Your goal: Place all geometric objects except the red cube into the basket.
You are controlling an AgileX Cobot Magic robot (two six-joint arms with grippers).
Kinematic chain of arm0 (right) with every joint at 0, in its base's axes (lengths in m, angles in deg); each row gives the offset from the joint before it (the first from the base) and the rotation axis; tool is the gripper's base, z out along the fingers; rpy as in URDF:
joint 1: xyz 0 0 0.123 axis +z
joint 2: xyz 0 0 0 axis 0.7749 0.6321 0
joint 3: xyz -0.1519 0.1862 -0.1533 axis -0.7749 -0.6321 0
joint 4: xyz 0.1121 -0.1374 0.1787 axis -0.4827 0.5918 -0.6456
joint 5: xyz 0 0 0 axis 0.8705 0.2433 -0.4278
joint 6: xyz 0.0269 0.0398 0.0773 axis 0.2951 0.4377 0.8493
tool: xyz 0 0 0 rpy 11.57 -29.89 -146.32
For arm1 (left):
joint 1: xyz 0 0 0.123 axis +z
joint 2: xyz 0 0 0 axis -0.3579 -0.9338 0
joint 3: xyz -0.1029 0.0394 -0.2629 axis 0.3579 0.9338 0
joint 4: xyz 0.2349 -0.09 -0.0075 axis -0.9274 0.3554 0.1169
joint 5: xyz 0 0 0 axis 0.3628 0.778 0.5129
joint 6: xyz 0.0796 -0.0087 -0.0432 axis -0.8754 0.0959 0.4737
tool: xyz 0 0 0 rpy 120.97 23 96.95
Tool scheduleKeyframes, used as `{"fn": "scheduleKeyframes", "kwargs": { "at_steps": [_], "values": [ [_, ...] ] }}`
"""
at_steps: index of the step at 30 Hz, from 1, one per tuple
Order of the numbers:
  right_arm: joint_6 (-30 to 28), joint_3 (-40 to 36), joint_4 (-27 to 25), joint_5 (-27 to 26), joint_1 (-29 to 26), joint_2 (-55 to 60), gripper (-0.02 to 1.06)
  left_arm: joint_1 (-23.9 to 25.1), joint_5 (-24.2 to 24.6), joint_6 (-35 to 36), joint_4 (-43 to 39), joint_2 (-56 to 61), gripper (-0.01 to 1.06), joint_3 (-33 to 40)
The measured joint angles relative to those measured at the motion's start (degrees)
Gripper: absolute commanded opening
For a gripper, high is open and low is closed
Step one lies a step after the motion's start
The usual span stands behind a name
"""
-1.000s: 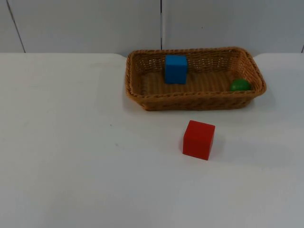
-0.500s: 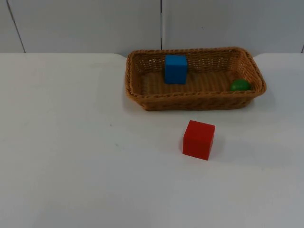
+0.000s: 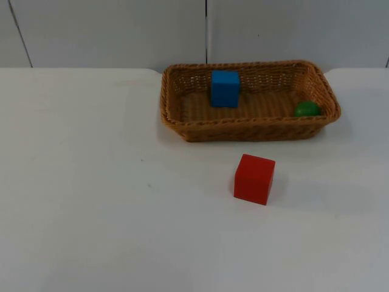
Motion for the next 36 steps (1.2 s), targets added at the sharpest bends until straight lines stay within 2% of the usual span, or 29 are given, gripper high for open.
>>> {"fn": "scheduleKeyframes", "kwargs": {
  "at_steps": [9, 36],
  "values": [
    [0.0, 0.0, 0.0, 0.0, 0.0, 0.0, 1.05, 0.0, 0.0, 2.3, -0.6, 0.0, 1.05, 0.0],
    [0.4, 0.0, -0.1, -0.1, 0.0, 0.0, 1.05, 0.0, 0.0, 2.5, -0.9, 0.0, 1.05, 0.0]
  ]
}}
